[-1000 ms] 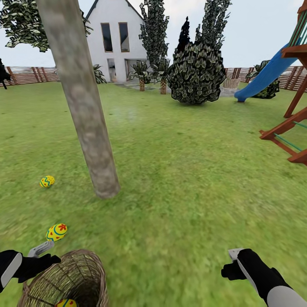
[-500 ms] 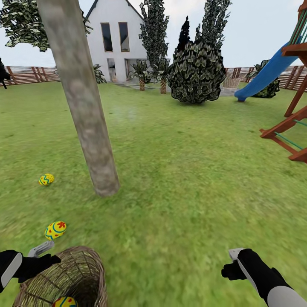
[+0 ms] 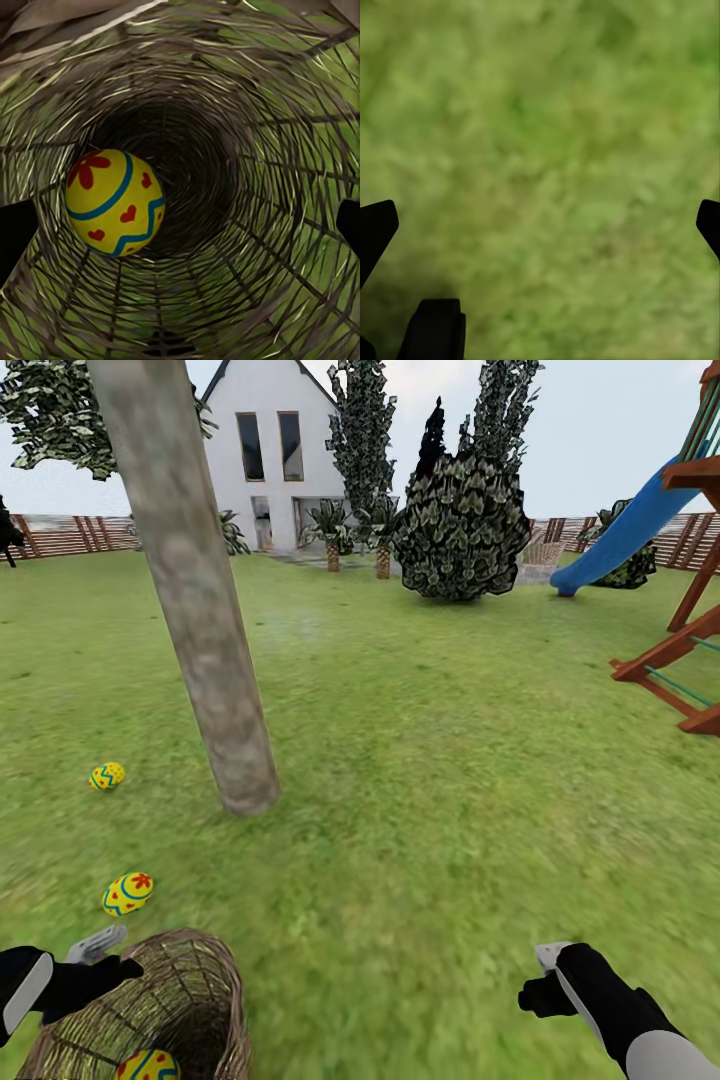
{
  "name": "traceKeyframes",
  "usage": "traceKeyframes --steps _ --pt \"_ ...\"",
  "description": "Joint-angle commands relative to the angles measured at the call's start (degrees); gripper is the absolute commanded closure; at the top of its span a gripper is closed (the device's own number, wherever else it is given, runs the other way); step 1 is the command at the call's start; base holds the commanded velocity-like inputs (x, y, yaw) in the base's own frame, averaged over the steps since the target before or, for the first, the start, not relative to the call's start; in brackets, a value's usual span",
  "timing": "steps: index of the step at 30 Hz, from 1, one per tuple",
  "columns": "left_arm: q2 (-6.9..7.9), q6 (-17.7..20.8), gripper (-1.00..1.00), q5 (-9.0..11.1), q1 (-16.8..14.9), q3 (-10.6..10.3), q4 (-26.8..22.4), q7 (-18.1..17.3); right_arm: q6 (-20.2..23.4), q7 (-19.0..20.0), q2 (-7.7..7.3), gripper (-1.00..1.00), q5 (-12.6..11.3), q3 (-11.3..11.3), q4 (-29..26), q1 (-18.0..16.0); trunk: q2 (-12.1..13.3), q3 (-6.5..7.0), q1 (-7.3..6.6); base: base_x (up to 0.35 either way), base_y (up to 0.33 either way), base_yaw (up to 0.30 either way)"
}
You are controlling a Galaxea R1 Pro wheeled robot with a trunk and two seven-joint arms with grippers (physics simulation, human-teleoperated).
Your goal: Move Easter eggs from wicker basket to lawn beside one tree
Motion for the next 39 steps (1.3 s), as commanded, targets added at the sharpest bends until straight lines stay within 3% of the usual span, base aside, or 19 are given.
traceKeyframes --steps 1,23,29,39 --pt "-0.05 0.3 -1.00 -0.3 0.0 0.3 0.0 -0.3 0.2 0.4 -0.06 -1.00 0.5 0.3 -0.1 0.0 -0.4 -0.24 0.22 0.000 0.000 0.000" --pt "-0.18 0.4 -1.00 -0.3 0.0 0.2 -0.1 -0.4 0.2 0.4 0.03 -1.00 0.5 0.3 0.0 0.0 -9.3 -4.19 5.05 0.000 0.001 0.000" --pt "-0.17 0.4 -1.00 -0.2 0.0 0.3 -0.2 -0.4 0.2 0.4 0.05 -1.00 0.5 0.3 0.0 0.0 -11.7 -5.26 6.37 0.000 0.192 0.000" --pt "-0.24 0.3 -1.00 -0.2 0.0 0.2 -0.1 -0.3 0.2 0.4 0.03 -1.00 0.5 0.3 0.0 0.0 -12.5 -5.62 6.81 0.000 0.042 0.000"
